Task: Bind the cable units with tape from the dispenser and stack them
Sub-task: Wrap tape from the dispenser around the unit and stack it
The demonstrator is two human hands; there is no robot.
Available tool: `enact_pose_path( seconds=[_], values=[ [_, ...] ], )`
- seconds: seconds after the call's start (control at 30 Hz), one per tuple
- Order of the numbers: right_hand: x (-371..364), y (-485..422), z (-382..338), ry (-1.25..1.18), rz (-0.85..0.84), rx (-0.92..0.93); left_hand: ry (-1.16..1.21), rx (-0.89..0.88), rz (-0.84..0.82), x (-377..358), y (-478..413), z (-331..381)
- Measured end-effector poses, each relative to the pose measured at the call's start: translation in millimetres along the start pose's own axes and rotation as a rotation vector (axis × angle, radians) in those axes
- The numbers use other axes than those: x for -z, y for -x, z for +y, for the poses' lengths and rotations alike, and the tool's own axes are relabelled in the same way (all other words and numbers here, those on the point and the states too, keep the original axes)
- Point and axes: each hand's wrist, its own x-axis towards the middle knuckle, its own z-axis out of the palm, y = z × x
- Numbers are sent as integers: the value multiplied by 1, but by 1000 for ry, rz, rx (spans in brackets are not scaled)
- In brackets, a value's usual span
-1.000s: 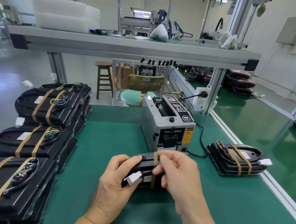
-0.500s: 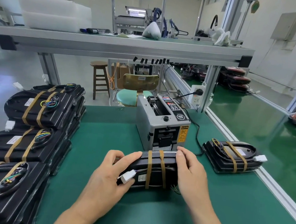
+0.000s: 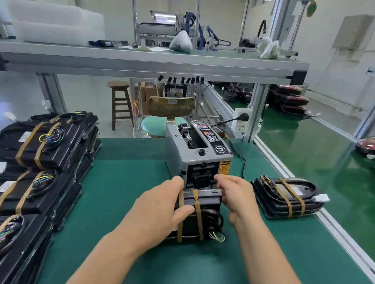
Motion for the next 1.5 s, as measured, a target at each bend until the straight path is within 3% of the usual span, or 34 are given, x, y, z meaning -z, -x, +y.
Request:
enact_pose_path(
  seconds=[0.23,1.0,1.33,1.5],
  values=[
    [-14,-18,-5,2,14,-49,40,-21,-48,-7,1,-11],
    [-27,-23,-8,7,89,-134,5,-5,71,-18,10,-8],
    [12,19,-3,-369,46,-164,-132,-91,87,-19,6,8],
    [26,48,-10,-397,-67,-124,-159,-85,92,-24,4,19]
  ],
)
